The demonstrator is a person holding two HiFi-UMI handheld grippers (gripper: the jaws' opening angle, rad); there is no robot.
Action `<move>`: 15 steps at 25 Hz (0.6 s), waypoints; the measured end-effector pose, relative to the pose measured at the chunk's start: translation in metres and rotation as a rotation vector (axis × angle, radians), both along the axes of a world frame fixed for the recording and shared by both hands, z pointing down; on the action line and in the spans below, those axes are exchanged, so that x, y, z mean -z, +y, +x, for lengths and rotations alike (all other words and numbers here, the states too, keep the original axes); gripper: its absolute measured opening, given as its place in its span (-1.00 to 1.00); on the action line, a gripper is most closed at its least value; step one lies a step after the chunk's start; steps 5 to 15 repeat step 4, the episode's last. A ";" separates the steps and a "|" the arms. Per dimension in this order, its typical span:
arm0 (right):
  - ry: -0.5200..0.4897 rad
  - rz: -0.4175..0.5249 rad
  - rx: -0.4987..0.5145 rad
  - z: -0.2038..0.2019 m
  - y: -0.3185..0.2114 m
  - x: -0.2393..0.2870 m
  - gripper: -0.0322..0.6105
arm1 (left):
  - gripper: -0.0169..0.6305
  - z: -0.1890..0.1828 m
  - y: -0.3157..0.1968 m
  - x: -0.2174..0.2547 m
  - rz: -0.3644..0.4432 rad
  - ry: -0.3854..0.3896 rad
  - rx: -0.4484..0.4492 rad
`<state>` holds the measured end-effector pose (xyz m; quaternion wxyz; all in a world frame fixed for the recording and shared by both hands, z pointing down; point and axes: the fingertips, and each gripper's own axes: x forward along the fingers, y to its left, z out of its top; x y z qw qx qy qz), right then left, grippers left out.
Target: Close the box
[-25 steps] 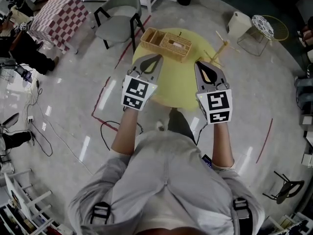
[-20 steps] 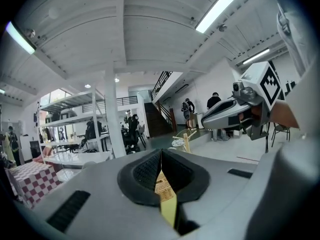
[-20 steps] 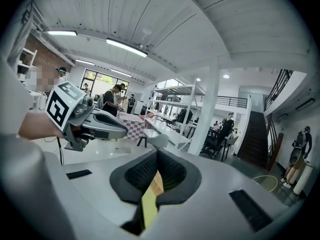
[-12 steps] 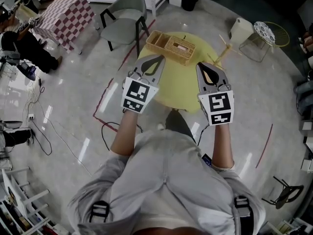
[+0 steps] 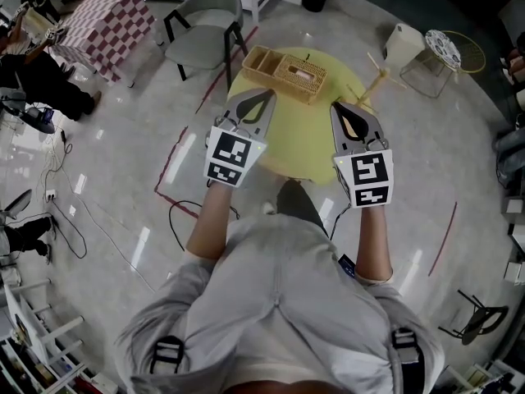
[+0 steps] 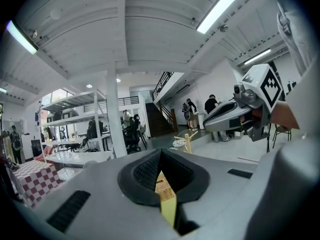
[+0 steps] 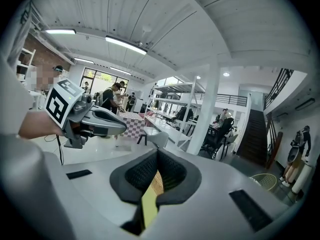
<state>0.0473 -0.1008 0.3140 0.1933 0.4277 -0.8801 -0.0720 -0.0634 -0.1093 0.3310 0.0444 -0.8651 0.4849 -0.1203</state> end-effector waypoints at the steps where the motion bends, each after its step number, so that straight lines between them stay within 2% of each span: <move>1: -0.001 -0.002 0.000 0.001 0.000 -0.001 -0.83 | -0.86 0.001 -0.001 -0.001 -0.001 0.000 -0.002; 15: -0.003 -0.002 -0.001 0.003 -0.002 -0.004 -0.83 | -0.86 0.004 -0.003 -0.003 -0.002 -0.001 -0.005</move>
